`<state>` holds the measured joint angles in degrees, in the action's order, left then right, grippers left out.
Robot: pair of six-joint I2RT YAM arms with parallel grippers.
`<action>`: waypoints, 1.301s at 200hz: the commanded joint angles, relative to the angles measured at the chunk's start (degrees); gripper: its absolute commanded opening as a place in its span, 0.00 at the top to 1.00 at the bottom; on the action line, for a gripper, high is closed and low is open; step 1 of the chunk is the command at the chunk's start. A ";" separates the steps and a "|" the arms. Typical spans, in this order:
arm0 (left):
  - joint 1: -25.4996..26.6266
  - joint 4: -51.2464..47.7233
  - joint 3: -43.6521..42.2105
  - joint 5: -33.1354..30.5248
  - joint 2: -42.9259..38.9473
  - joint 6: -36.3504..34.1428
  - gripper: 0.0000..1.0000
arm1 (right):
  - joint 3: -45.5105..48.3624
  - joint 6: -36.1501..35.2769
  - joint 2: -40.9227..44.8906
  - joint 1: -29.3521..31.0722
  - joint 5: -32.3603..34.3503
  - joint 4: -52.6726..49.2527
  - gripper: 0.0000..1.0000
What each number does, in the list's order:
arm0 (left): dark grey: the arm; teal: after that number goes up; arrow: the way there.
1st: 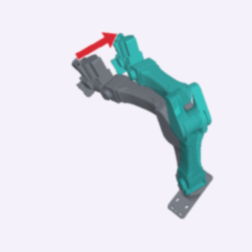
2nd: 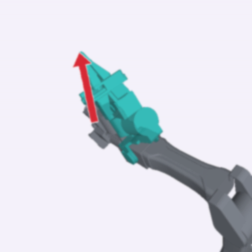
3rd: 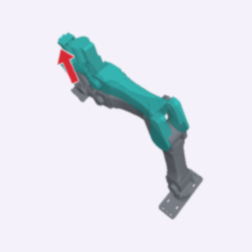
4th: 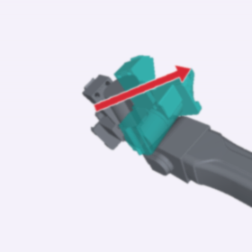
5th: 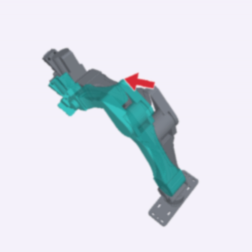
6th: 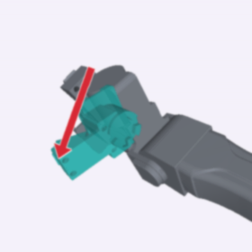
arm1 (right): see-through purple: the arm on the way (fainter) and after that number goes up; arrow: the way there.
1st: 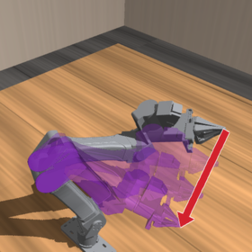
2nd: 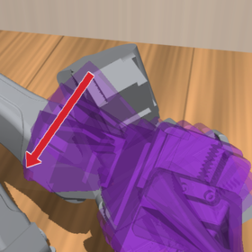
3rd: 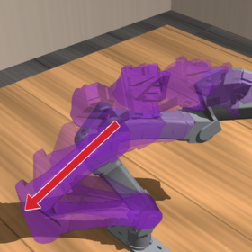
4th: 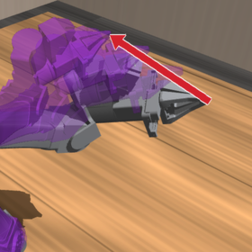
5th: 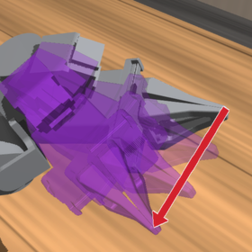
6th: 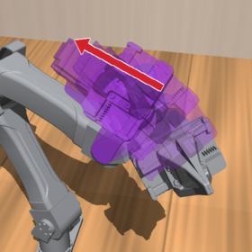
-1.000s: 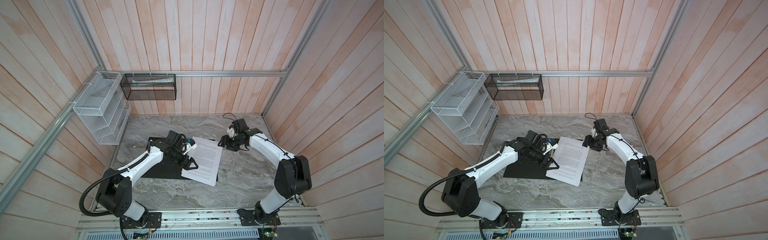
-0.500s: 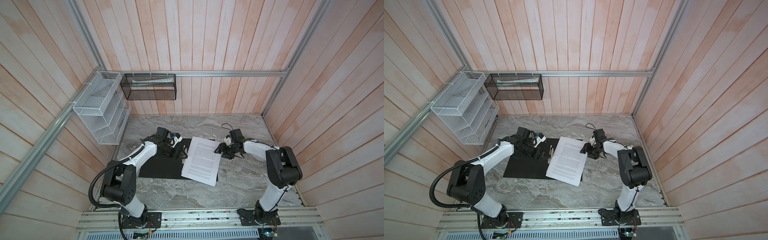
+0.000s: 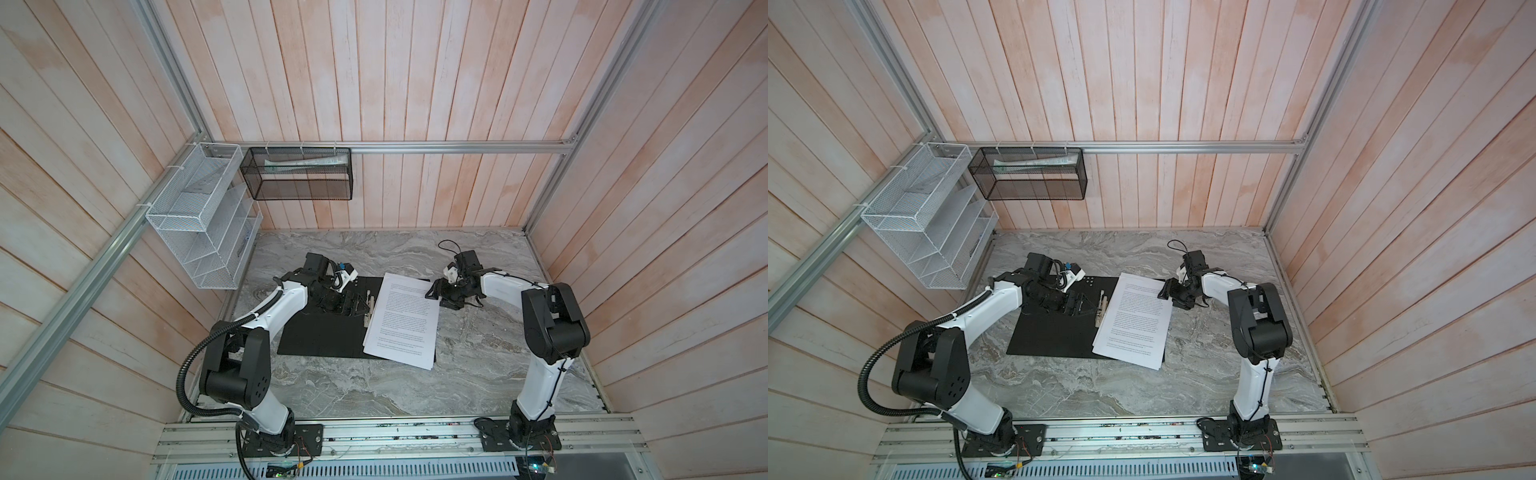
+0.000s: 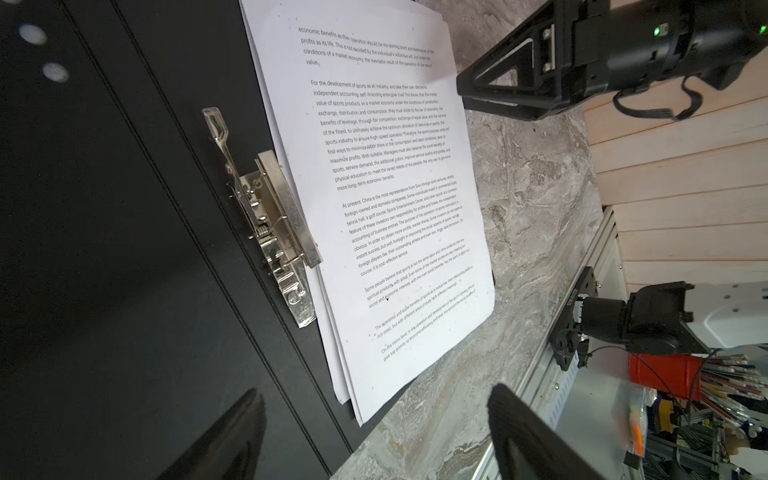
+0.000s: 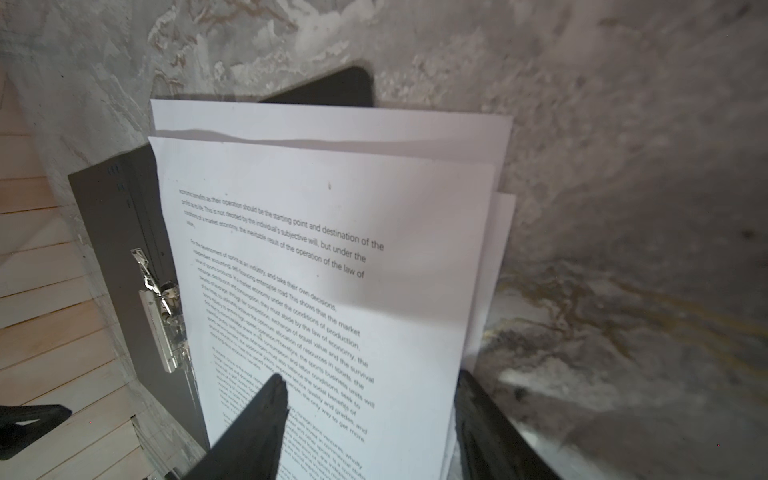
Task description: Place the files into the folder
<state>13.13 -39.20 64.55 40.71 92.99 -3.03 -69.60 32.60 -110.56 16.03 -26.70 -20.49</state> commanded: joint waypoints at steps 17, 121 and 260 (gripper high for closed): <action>-0.38 -0.73 0.13 0.59 -1.58 -1.70 0.14 | -2.45 -1.30 0.29 -0.04 3.14 -3.93 0.37; -0.38 -2.25 2.00 -0.56 -2.46 -3.68 0.14 | 2.11 0.62 5.47 0.87 6.26 -6.21 0.37; -0.44 -0.67 -3.24 -0.90 -0.35 -2.35 0.14 | -4.15 -0.09 -3.36 2.43 1.24 -4.31 0.37</action>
<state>13.06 -40.62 62.72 40.03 91.92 -5.32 -71.46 32.97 -111.33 17.91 -24.60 -23.66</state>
